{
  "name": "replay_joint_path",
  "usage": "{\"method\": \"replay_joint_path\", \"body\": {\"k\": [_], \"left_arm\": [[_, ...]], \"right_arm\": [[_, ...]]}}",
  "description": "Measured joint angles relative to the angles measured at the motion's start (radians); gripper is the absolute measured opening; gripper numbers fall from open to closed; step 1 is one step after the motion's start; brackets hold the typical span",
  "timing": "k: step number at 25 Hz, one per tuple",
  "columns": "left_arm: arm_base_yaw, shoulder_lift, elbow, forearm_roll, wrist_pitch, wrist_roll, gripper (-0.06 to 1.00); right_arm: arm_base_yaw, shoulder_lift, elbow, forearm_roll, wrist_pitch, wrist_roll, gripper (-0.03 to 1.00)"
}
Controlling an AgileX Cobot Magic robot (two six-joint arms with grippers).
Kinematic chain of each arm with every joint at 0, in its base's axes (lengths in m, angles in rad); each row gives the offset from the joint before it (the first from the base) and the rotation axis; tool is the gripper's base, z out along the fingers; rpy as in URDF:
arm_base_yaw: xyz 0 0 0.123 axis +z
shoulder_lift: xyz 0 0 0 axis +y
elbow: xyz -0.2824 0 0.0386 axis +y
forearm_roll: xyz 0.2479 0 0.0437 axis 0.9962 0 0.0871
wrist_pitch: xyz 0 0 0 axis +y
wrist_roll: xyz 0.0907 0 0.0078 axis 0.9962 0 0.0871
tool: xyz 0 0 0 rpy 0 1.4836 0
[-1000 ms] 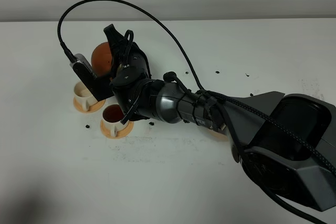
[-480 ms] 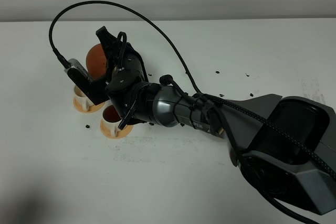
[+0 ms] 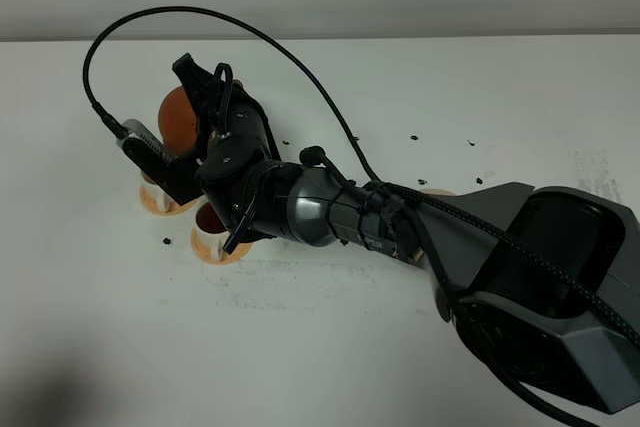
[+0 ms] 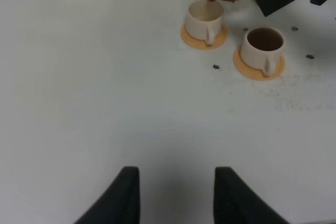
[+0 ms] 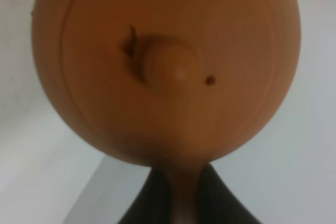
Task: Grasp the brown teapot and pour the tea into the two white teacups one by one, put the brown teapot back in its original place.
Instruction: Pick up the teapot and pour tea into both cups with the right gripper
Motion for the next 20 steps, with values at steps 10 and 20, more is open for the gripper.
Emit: {"method": "replay_joint_path", "body": {"k": [10,20], "left_arm": [[0.000,0.000,0.000,0.000,0.000,0.000,0.36],[0.000,0.000,0.000,0.000,0.000,0.000,0.36]], "right_arm": [[0.000,0.001,0.000,-0.055,0.001,-0.006,0.12],[0.000,0.001,0.000,-0.067,0.000,-0.058,0.12]]}}
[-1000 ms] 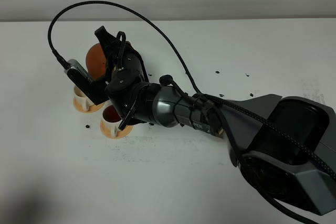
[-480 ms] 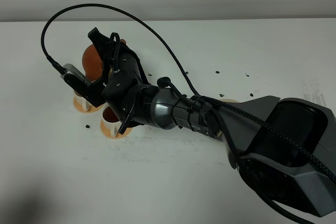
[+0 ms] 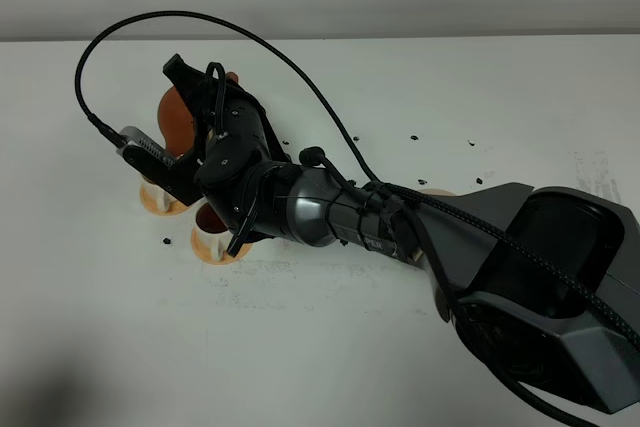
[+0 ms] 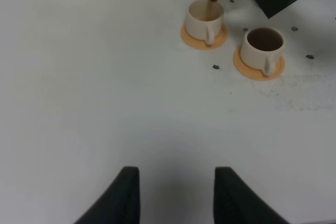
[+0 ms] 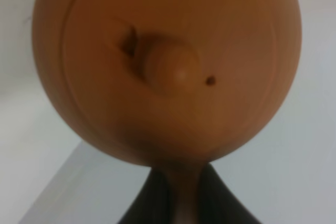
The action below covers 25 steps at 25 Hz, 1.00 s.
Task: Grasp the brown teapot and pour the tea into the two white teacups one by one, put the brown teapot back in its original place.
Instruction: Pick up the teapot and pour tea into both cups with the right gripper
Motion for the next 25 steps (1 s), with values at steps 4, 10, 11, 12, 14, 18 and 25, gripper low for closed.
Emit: {"method": "replay_joint_path", "body": {"k": [4,10,11,12,14,18,25], "left_arm": [[0.000,0.000,0.000,0.000,0.000,0.000,0.36],[0.000,0.000,0.000,0.000,0.000,0.000,0.36],[0.000,0.000,0.000,0.000,0.000,0.000,0.36],[0.000,0.000,0.000,0.000,0.000,0.000,0.36],[0.000,0.000,0.000,0.000,0.000,0.000,0.36],[0.000,0.000,0.000,0.000,0.000,0.000,0.36],[0.000,0.000,0.000,0.000,0.000,0.000,0.36]], "right_arm": [[0.000,0.000,0.000,-0.022,0.000,-0.024,0.12],[0.000,0.000,0.000,-0.043,0.001,-0.024,0.12],[0.000,0.000,0.000,-0.043,0.001,-0.024,0.12],[0.000,0.000,0.000,-0.045,0.001,-0.024,0.12],[0.000,0.000,0.000,-0.051,0.000,-0.024,0.12],[0.000,0.000,0.000,-0.072,0.000,-0.024,0.12],[0.000,0.000,0.000,-0.106,-0.006,-0.024,0.12]]}}
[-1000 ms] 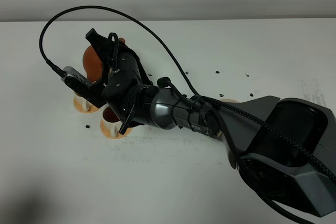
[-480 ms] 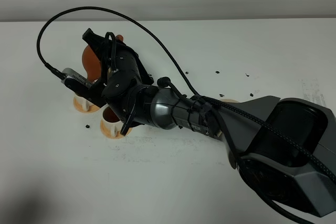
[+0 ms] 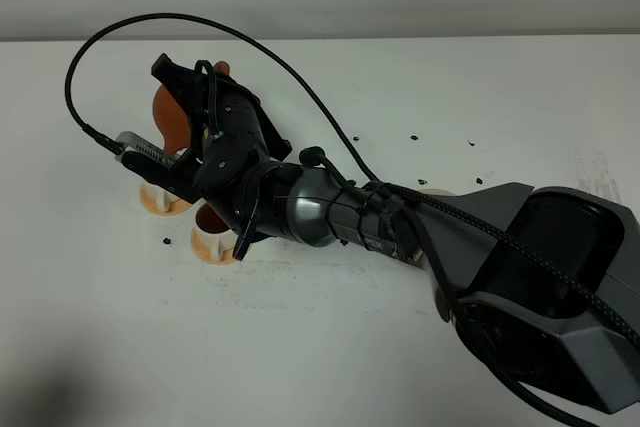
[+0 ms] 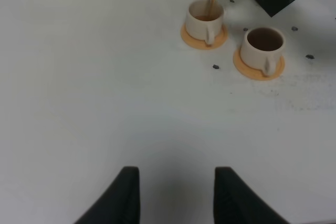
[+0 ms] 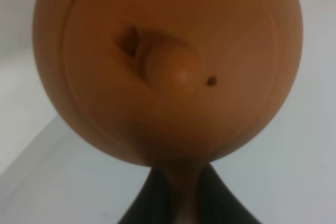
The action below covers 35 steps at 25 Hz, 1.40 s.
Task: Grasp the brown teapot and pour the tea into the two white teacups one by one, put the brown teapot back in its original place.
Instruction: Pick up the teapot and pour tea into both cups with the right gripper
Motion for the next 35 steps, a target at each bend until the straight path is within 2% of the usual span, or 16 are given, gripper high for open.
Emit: {"method": "replay_joint_path", "body": {"k": [35], "left_arm": [[0.000,0.000,0.000,0.000,0.000,0.000,0.36]], "right_arm": [[0.000,0.000,0.000,-0.040,-0.036,-0.023,0.12]]}}
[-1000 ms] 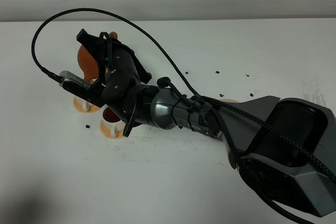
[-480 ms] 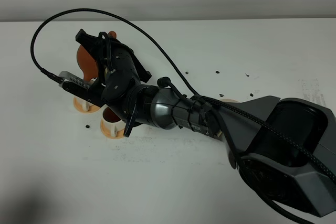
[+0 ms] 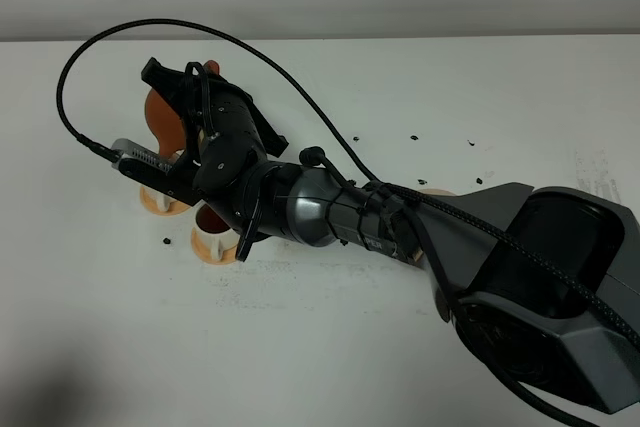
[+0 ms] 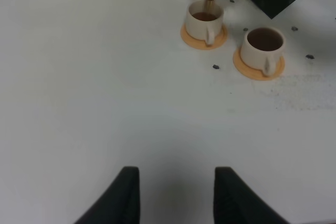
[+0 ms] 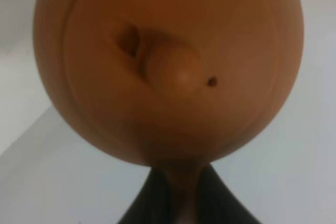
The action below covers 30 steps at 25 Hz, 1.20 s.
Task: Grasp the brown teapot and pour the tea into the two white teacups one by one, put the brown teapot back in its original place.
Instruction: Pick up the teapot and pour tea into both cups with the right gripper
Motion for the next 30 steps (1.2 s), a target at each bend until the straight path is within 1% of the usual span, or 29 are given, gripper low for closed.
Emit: {"method": "replay_joint_path", "body": {"k": [9,30], "left_arm": [[0.000,0.000,0.000,0.000,0.000,0.000,0.36],[0.000,0.000,0.000,0.000,0.000,0.000,0.36]], "right_arm": [[0.000,0.000,0.000,-0.001,0.000,-0.033,0.12],[0.000,0.000,0.000,-0.001,0.000,-0.056,0.12]]}}
